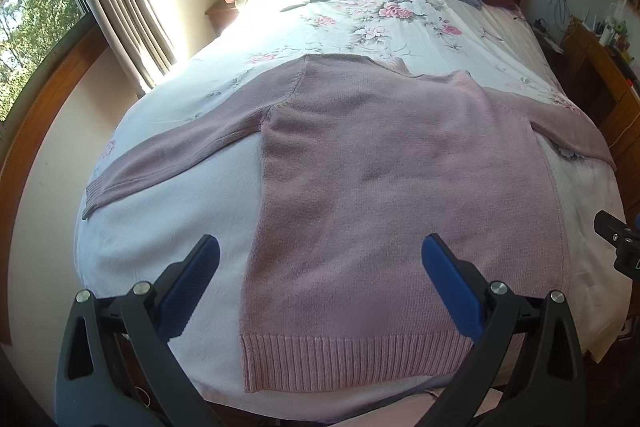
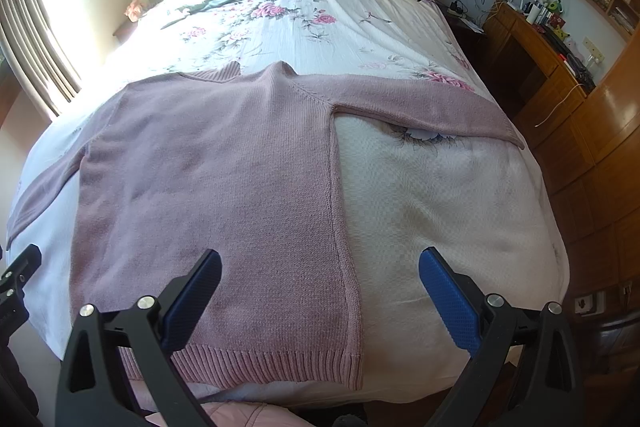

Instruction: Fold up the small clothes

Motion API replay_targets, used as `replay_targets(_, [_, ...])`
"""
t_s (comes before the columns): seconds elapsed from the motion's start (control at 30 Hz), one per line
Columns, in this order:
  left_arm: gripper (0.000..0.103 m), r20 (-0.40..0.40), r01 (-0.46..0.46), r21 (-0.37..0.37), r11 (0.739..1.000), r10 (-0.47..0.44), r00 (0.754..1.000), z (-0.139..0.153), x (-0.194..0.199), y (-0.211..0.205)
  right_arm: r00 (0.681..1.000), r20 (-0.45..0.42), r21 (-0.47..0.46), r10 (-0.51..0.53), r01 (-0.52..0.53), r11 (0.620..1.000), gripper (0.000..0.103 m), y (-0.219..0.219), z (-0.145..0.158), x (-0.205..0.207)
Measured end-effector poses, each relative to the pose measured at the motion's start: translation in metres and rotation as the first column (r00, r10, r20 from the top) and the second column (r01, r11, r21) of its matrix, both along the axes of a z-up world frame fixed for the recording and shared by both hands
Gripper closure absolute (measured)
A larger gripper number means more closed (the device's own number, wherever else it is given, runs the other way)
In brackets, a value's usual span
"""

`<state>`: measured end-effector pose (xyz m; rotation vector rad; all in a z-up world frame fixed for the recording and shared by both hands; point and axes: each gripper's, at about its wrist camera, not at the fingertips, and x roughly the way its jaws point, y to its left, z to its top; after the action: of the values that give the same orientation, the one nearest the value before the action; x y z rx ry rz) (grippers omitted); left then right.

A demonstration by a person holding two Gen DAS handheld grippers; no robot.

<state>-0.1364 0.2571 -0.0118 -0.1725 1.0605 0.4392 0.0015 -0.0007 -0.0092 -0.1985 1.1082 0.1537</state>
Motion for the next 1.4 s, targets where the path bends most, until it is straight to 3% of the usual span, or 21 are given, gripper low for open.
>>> replay_targets(1.17, [0.003,0.000,-0.002,-0.002,1.000,0.002,1.000,-0.001,0.000,0.000,1.000,0.001,0.014,0.006,-0.006,1.000,0.004,-0.001,-0.001,-0.002])
replay_targets(1.3, [0.003,0.029,0.008,-0.022,1.000,-0.007,1.000,-0.010,-0.001,0.000,0.993,-0.090,0.141,0.081,-0.068,0.988,0.004,0.000,-0.016,0.001])
replay_targets(1.4, [0.003,0.027,-0.013,-0.094,0.995,0.016,1.000,-0.027,0.001,0.005,0.987,-0.132,0.121,0.091,-0.075,0.990,0.004,-0.004,-0.033,0.009])
